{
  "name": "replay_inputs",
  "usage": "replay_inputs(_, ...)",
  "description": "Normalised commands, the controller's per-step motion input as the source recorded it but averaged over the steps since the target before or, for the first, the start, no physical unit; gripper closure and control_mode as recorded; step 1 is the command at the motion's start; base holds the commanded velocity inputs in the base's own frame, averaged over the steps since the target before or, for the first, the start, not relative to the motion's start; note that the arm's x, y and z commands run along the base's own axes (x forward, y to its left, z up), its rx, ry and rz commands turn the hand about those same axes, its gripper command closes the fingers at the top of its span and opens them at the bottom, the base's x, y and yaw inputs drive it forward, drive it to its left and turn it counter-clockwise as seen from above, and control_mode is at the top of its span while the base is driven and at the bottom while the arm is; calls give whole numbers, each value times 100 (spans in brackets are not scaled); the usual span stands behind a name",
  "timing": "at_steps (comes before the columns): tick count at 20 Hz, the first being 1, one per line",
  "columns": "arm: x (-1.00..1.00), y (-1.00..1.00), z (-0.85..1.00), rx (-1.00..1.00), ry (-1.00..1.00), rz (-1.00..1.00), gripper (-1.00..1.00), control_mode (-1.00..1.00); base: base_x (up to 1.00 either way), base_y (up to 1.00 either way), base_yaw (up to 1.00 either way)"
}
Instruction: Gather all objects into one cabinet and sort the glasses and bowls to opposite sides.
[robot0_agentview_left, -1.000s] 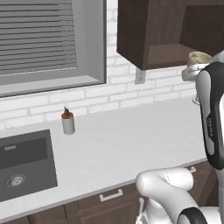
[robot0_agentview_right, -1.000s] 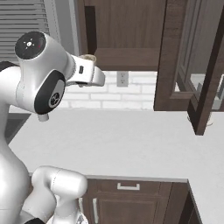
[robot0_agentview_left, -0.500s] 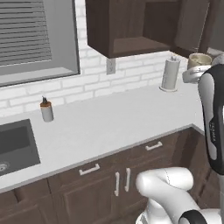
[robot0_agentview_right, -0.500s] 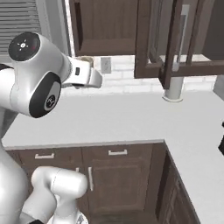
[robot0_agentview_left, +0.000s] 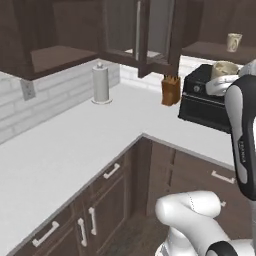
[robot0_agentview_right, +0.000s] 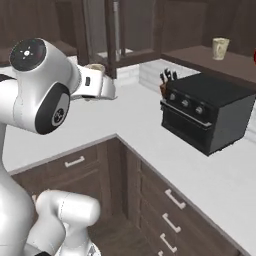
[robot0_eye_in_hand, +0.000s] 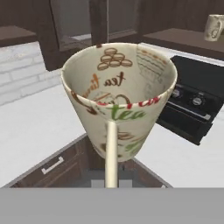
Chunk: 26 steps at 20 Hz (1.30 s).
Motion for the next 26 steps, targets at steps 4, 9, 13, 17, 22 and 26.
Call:
replay_inputs(4, 0, 0, 0, 0, 0, 0, 100, 100, 0, 0, -73)
replay_inputs(9, 0, 0, 0, 0, 0, 0, 100, 100, 3, 0, -60)
replay_inputs(13, 0, 0, 0, 0, 0, 0, 100, 100, 0, 2, -3)
replay_inputs(17, 0, 0, 0, 0, 0, 0, 100, 100, 42, 22, -6)
replay_inputs(22, 0, 0, 0, 0, 0, 0, 100, 100, 36, 24, -18)
replay_inputs(26, 0, 0, 0, 0, 0, 0, 100, 100, 31, 21, -18)
